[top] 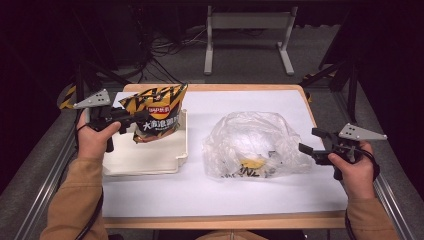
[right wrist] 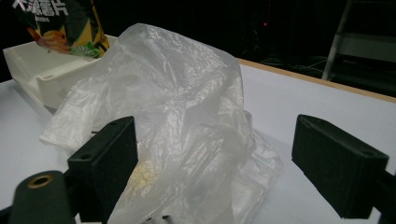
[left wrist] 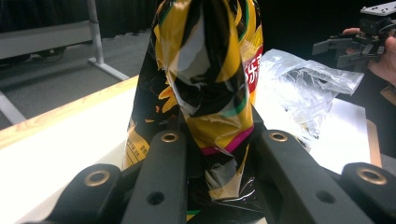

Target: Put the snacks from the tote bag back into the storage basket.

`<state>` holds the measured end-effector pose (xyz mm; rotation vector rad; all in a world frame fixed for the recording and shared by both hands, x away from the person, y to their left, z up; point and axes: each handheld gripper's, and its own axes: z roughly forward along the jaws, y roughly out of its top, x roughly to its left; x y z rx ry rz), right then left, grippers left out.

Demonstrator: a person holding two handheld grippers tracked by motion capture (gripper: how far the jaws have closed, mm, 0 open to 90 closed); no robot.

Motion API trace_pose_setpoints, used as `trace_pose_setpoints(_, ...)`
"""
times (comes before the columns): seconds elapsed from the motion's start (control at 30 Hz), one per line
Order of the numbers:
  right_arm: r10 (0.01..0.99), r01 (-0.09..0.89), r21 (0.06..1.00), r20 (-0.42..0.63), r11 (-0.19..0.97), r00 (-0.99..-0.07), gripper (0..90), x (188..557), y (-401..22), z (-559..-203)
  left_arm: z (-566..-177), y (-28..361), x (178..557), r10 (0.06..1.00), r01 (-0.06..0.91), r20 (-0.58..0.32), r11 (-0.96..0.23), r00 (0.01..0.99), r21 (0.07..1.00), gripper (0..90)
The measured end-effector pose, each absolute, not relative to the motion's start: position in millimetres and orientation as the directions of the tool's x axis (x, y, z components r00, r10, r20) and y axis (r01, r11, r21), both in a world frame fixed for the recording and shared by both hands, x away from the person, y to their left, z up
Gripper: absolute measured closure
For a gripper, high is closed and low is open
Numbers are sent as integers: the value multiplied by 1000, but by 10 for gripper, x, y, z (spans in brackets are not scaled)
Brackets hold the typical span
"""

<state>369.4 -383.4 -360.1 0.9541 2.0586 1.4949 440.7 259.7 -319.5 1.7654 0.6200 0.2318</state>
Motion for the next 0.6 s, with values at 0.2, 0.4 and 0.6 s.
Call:
trace_pose_setpoints(0.2, 730, 280, 941, 55, 190, -681, 149, 3703, -3816, -3601, -3331, 2622, 4460, 521, 321, -196, -159, 830, 934, 779)
trace_pose_setpoints(0.4, 728, 282, 940, 56, 193, -683, 149, 3706, -3808, -3601, -3415, 2636, 4496, 515, 335, -214, -152, 830, 930, 779)
trace_pose_setpoints(0.6, 725, 276, 942, 53, 192, -687, 149, 3698, -3813, -3591, -3502, 2634, 4517, 512, 352, -229, -157, 828, 923, 775)
